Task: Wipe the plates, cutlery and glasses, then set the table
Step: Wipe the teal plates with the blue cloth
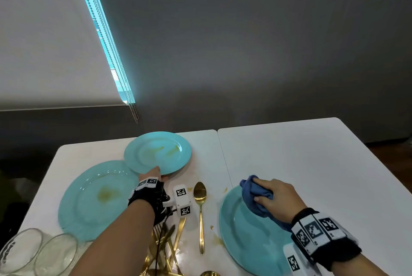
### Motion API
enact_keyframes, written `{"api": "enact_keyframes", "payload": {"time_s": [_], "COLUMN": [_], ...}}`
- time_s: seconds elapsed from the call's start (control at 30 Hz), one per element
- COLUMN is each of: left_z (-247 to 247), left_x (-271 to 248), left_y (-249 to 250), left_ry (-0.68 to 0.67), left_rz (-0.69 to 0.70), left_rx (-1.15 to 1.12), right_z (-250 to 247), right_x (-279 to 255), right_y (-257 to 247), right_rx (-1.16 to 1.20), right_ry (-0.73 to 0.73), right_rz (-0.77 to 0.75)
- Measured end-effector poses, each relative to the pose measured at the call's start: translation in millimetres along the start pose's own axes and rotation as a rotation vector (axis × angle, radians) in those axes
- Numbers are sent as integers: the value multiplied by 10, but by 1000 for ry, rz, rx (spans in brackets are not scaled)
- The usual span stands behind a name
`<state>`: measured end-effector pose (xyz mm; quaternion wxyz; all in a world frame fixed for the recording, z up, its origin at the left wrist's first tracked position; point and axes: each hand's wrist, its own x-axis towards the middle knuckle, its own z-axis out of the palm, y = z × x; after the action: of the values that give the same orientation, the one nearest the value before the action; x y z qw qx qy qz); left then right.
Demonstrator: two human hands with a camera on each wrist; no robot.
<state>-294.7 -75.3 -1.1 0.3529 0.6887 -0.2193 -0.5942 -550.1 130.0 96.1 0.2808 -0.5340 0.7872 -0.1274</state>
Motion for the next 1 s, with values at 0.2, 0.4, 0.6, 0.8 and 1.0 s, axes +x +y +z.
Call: {"api": "enact_keyframes", "payload": {"time_s": [0.2, 0.4, 0.6, 0.8, 1.0], "left_z": [11, 78, 249, 228, 367], "left_x": [-433, -951, -1551, -1701, -1933], "left_y": [162, 61, -64, -193, -158], "left_ry": [16, -231, -394, -349, -336], "left_rz": [223, 252, 277, 382, 472], "left_rx": [-194, -208, -243, -165, -148], "right_z": [-129, -252, -121, -268, -258], "right_x": [-5, 127, -97, -276, -287], "right_y": [2, -162, -283, -100, -77], "right_rx": [97, 50, -142, -361, -247], "right_ry": [47, 244, 258, -51, 326], "right_rz": [12, -12, -159, -283, -322]}}
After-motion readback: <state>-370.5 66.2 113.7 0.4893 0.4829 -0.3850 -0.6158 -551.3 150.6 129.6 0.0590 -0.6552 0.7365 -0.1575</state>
